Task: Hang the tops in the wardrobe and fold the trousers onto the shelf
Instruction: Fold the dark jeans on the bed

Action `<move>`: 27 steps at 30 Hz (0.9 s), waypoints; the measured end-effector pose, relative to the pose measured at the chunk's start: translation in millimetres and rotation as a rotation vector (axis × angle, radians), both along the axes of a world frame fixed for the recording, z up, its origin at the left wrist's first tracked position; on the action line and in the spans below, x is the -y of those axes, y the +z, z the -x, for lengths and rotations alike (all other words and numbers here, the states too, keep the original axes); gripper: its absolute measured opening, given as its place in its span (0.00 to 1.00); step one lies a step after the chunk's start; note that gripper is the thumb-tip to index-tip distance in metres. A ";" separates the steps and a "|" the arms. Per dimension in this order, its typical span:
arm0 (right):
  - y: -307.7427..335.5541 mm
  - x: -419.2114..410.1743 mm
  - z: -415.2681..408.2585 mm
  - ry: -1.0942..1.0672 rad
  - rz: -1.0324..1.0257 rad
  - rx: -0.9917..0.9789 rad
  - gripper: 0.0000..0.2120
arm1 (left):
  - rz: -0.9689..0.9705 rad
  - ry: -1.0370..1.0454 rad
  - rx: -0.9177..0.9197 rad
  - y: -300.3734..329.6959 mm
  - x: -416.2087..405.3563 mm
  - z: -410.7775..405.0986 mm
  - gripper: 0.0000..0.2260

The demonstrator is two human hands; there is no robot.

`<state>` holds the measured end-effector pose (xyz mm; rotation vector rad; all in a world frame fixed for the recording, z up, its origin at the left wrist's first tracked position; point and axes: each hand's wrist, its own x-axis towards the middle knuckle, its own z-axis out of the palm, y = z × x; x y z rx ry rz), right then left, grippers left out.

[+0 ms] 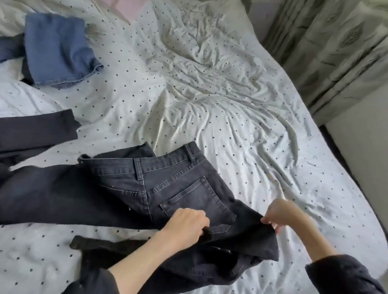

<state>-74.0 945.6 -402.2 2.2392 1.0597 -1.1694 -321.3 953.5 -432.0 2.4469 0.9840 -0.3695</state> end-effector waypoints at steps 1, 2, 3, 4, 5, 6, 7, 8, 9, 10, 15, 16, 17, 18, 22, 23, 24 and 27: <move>-4.2 0.5 -1.0 0.017 -0.017 0.002 0.09 | 0.064 0.013 -0.034 -4.3 1.8 0.4 0.11; -9.2 -1.5 0.2 0.061 -0.072 0.018 0.09 | 0.125 0.035 -0.047 -8.9 0.9 3.3 0.13; -13.6 -6.4 4.4 0.106 -0.144 0.034 0.12 | 0.160 0.052 -0.030 -13.9 -1.8 7.3 0.14; -15.5 -13.1 13.0 0.118 -0.209 0.023 0.15 | 0.158 0.059 0.012 -16.5 -6.5 13.3 0.16; -16.4 -19.7 26.0 0.111 -0.256 -0.013 0.18 | 0.128 0.068 0.067 -18.9 -11.8 21.7 0.17; -15.4 -26.8 38.7 0.104 -0.300 -0.042 0.21 | 0.066 0.100 0.148 -19.4 -18.3 29.5 0.20; -17.7 -36.3 51.7 0.120 -0.343 -0.069 0.22 | -0.026 0.152 0.219 -19.8 -25.9 38.5 0.21; -19.8 -46.3 64.1 0.149 -0.392 -0.089 0.23 | -0.153 0.215 0.268 -20.7 -35.2 49.5 0.21; -21.6 -54.4 72.7 0.176 -0.431 -0.104 0.24 | -0.291 0.282 0.280 -22.0 -44.2 60.4 0.17; -24.6 -64.6 83.8 0.196 -0.460 -0.117 0.25 | -0.392 0.366 0.244 -23.6 -54.3 75.4 0.13; -35.1 -103.8 122.9 0.160 -0.538 -0.149 0.29 | -0.341 0.784 -0.038 -23.7 -78.8 133.7 0.22; -35.4 -108.6 126.9 0.119 -0.544 -0.147 0.30 | -0.309 0.867 -0.052 -25.0 -79.5 141.7 0.23; -36.8 -115.4 132.9 0.080 -0.550 -0.147 0.30 | -0.265 0.966 -0.014 -24.9 -83.3 151.9 0.24; -35.7 -115.9 130.6 0.043 -0.563 -0.145 0.30 | -0.207 1.076 0.072 -22.0 -85.0 153.0 0.25; -31.3 -107.9 124.5 -0.005 -0.645 -0.187 0.20 | 0.062 1.524 0.465 -17.0 -104.0 160.2 0.33; -29.9 -103.6 120.8 -0.013 -0.659 -0.176 0.18 | 0.109 1.611 0.523 -16.8 -111.2 159.4 0.34; -28.9 -98.2 117.0 -0.029 -0.669 -0.166 0.17 | 0.149 1.650 0.563 -16.4 -114.6 157.7 0.35; -22.2 -85.6 93.5 -0.138 -0.706 -0.105 0.17 | 0.161 1.461 0.633 -7.2 -118.9 136.8 0.31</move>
